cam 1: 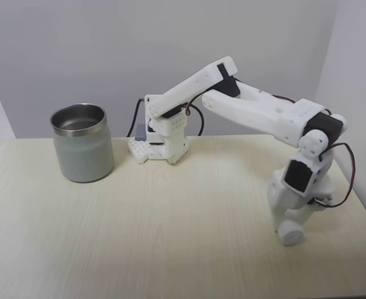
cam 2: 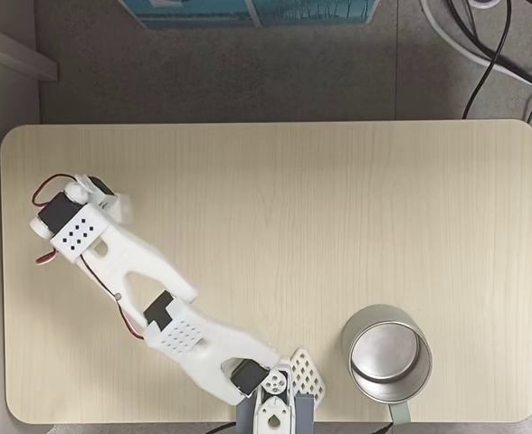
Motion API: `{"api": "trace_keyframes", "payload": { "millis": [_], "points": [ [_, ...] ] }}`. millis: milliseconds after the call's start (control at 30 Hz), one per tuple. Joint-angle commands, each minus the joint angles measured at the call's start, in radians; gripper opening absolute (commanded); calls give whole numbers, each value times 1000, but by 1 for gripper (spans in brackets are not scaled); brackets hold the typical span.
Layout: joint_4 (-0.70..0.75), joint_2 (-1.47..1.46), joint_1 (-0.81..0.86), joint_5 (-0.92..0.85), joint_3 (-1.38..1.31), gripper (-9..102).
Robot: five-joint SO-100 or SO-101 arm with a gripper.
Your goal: Grasp a dressing and put it in the cup.
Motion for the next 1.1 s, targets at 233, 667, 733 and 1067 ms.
{"api": "trace_keyframes", "payload": {
  "millis": [233, 667, 733, 1067],
  "points": [
    [18, -132, 9, 81, 25, 0],
    [132, -756, 81, 167, -242, 0],
    [163, -871, 115, 167, -290, 0],
    [218, -1402, 462, 167, -528, 0]
  ]
}}
